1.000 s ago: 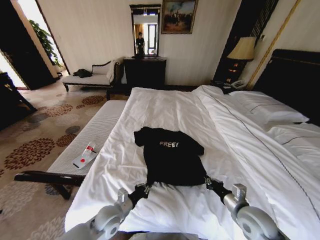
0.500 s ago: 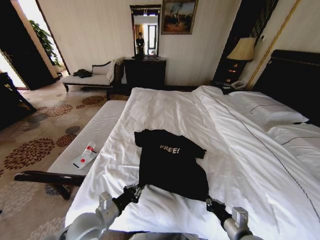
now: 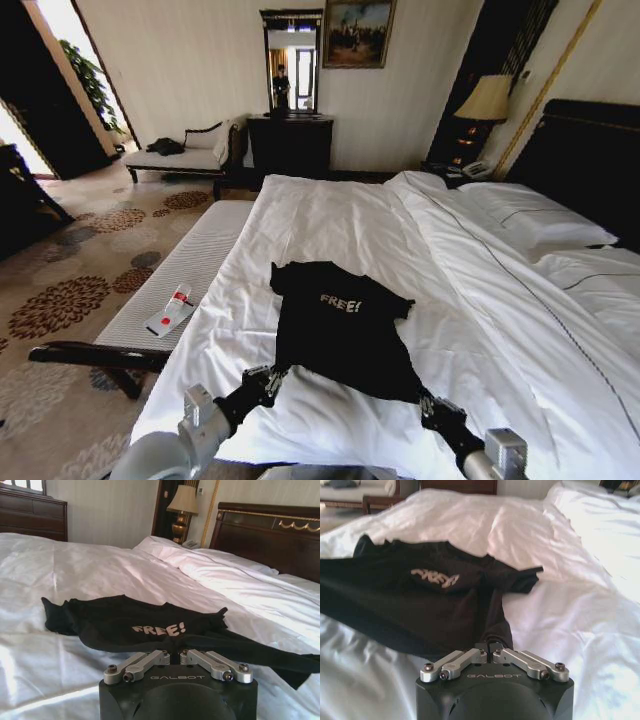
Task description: Fold the clothes on the bed.
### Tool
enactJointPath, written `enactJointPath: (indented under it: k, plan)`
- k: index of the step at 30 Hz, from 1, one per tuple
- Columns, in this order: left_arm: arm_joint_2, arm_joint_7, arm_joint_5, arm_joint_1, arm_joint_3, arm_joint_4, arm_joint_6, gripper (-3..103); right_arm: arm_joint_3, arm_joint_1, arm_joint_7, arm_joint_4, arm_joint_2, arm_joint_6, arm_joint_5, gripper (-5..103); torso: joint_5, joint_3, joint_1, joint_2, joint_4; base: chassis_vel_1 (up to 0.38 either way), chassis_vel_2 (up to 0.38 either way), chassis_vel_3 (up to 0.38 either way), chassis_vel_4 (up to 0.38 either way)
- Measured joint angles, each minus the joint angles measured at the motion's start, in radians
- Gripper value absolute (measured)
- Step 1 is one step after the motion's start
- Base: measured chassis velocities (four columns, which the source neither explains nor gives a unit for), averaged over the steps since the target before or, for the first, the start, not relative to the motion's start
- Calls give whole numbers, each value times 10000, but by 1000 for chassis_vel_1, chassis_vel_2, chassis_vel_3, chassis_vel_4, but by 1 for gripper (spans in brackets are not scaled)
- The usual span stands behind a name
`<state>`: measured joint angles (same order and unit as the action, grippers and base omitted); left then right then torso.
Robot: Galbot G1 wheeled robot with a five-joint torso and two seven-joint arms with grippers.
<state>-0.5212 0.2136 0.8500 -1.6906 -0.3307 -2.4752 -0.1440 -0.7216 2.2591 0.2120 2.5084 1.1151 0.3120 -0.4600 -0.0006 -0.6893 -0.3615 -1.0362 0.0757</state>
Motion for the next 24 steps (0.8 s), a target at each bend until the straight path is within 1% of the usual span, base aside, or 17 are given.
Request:
enactJointPath:
  k: [2, 3, 4, 5, 6, 7, 8, 9, 10, 11, 14, 16, 18, 19, 21, 23, 24]
  plan:
    - [149, -171, -156, -493, -330, -84, -12, 3, -69, 206, -172, -2, -65, 103, 156, 1, -2, -2, -2, 0, 5, 0, 0, 0, 0]
    - [244, -268, -479, -1106, -481, -180, -57, 3, -37, 226, -198, -12, -152, 273, 162, 1, 1, -2, -3, 1, 2, 0, 0, 0, 0]
    - [267, -276, -649, -1385, -488, -186, -93, 3, 110, 268, -211, -18, -244, 364, 271, 1, 3, -2, -3, 1, -5, 0, 0, 0, 0]
    - [274, -267, -871, -1697, -439, -150, -140, 3, 342, 369, -294, -30, -329, 365, 744, 1, 4, -1, -3, 1, -8, 0, 0, 0, 0]
    - [274, -267, -871, -1697, -439, -150, -140, 3, 342, 369, -294, -30, -329, 365, 744, 1, 4, -1, -3, 1, -8, 0, 0, 0, 0]
    - [268, -253, -1004, -1844, -397, -99, -161, 3, 497, 412, -364, -54, -342, 294, 1107, 1, -1, -2, -2, 0, -8, 0, 0, 0, 0]
    - [204, -232, -1292, -2144, -325, 50, -179, 3, 851, 415, -419, -368, -283, 120, 1819, 1, -4, 0, -1, 0, -7, 0, 0, 0, 0]
    - [147, -212, -1387, -2317, -319, 102, -190, 3, 1169, 389, -419, -656, -147, 81, 2056, 1, -3, 0, 0, 0, -5, 0, 0, 0, 0]
    - [109, -194, -1406, -2458, -352, 111, -212, 3, 1443, 370, -401, -863, 41, 73, 2134, 1, 6, 0, -1, 0, 0, 0, 0, 0, 0]
    - [109, -194, -1406, -2458, -352, 111, -212, 3, 1443, 370, -401, -863, 41, 73, 2134, 1, 6, 0, -1, 0, 0, 0, 0, 0, 0]
    - [89, -103, -1451, -2944, -580, 16, -290, 3, 2117, 453, -356, -998, 342, 180, 2240, 1, -1, 0, -1, 0, 4, 0, 0, 0, 0]
    - [99, -56, -1562, -3091, -627, -15, -319, 3, 2252, 511, -352, -980, 308, 233, 2314, 1, 0, 0, -1, 0, 1, 0, 0, 0, 0]
    - [83, 124, -1789, -3485, -780, -101, -390, 3, 2363, 706, -334, -896, 28, 346, 2363, 1, -2, 0, -1, 0, -1, 0, 0, 0, 0]
    - [83, 124, -1789, -3485, -780, -101, -390, 3, 2363, 706, -334, -896, 28, 346, 2363, 1, -2, 0, -1, 0, -1, 0, 0, 0, 0]
    - [27, 165, -1823, -3934, -1056, -179, -434, 3, 2315, 898, -333, -900, -190, 385, 2423, 1, -1, 0, -1, 0, -3, 0, 0, 0, 0]
    - [-40, 140, -2066, -4479, -1526, -199, -457, 3, 2259, 1027, -356, -949, -385, 410, 2609, 1, 0, -1, -1, 0, -2, 0, 0, 0, 0]
    - [-40, 140, -2066, -4479, -1526, -199, -457, 3, 2259, 1027, -356, -949, -385, 410, 2609, 1, 0, -1, -1, 0, -2, 0, 0, 0, 0]
